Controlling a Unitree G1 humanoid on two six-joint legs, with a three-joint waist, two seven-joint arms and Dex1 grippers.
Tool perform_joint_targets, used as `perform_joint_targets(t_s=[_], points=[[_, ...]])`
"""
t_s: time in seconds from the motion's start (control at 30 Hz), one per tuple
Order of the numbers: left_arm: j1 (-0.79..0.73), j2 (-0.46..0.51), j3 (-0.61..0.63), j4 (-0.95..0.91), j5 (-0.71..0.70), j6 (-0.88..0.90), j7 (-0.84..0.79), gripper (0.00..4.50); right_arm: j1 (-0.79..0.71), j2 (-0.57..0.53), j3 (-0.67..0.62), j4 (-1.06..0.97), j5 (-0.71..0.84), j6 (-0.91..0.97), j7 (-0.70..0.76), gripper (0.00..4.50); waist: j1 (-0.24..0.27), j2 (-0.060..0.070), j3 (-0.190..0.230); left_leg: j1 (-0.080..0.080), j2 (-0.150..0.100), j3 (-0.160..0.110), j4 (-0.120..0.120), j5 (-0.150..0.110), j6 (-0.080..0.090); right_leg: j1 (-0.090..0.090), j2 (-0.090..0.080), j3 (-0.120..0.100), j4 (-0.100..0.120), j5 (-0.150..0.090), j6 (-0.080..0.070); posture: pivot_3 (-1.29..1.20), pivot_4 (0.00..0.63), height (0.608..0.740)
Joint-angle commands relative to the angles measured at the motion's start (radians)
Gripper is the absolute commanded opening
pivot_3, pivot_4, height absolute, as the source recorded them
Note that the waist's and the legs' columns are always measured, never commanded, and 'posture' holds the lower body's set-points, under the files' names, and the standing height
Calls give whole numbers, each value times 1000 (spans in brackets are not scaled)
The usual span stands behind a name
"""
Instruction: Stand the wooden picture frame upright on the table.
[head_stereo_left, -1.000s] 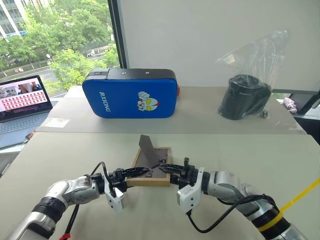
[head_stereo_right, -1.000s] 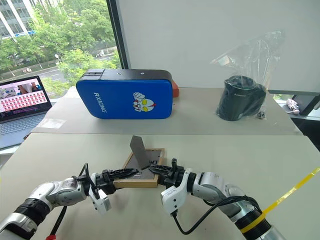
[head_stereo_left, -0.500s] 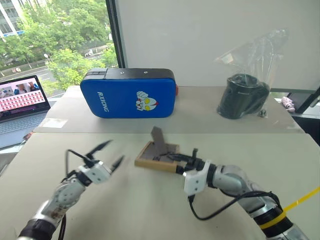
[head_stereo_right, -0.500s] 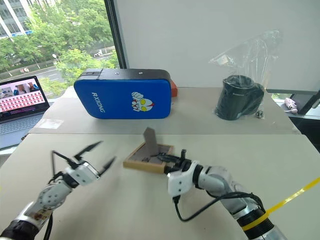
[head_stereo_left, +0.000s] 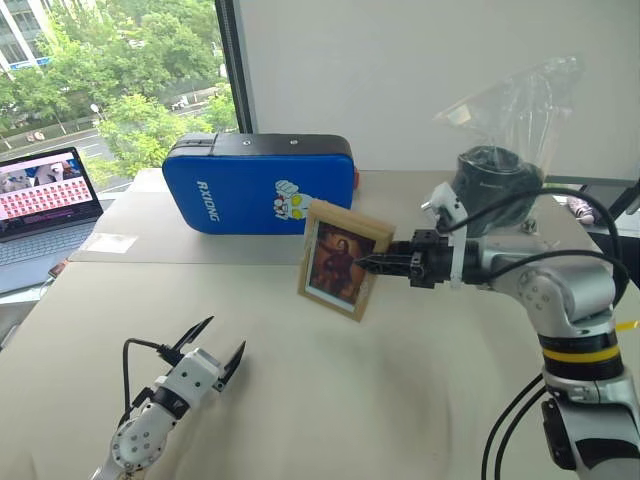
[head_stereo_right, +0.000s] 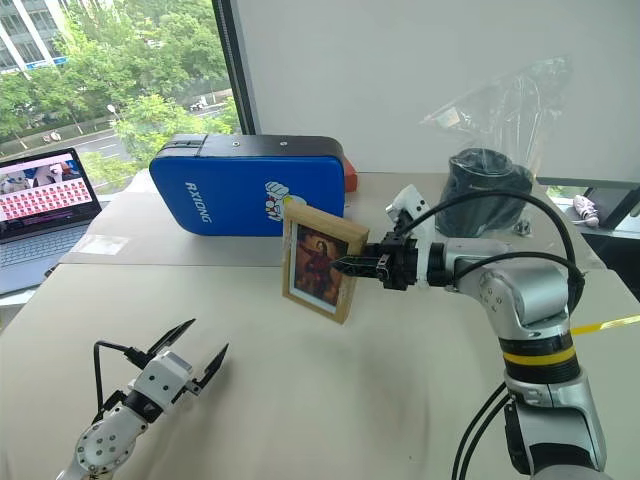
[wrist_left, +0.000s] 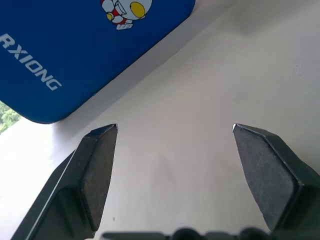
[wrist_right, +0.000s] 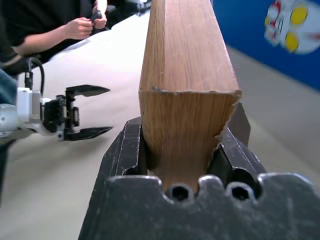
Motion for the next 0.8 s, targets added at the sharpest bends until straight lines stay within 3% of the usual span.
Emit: perform_joint_targets(t_s=[0.03,0.17,0.3,0.37,0.57,0.6,0.8], points=[[7,-19,3,-83,-11,14,-36,3958,3,0,51,9,13,-1,51,1200,-1,0,0,0,0,0,0,0,0,0,0,0,0,0,0,0,150,740],[9,-36,5,-130,-43,61,-84,3958,3,21,81,53,-6,-19,53,1200,-3,0,0,0,0,0,0,0,0,0,0,0,0,0,0,0,150,740],[17,-41,-8,-253,-235,219,-208,3958,16,32,100,98,-31,-44,52,1200,-4,0,0,0,0,0,0,0,0,0,0,0,1,0,0,0,150,740],[13,-33,-1,-267,-224,221,-229,3958,21,33,93,102,-31,-49,49,2214,-5,0,0,0,0,0,0,0,0,0,0,0,1,0,0,0,150,740],[30,-46,16,-274,-201,218,-247,3958,31,23,71,79,-27,-43,43,3970,-4,0,0,0,0,0,0,0,0,0,0,0,0,0,0,0,150,740],[34,-48,18,-273,-199,215,-248,3958,36,12,60,66,-18,-33,44,4470,-4,0,0,0,0,0,0,0,0,0,0,0,0,0,0,0,150,740],[37,-64,76,-265,-214,269,-218,3958,148,-110,-117,-75,78,66,19,4492,8,-1,1,-1,0,0,0,0,0,0,0,0,-1,0,0,0,150,740]])
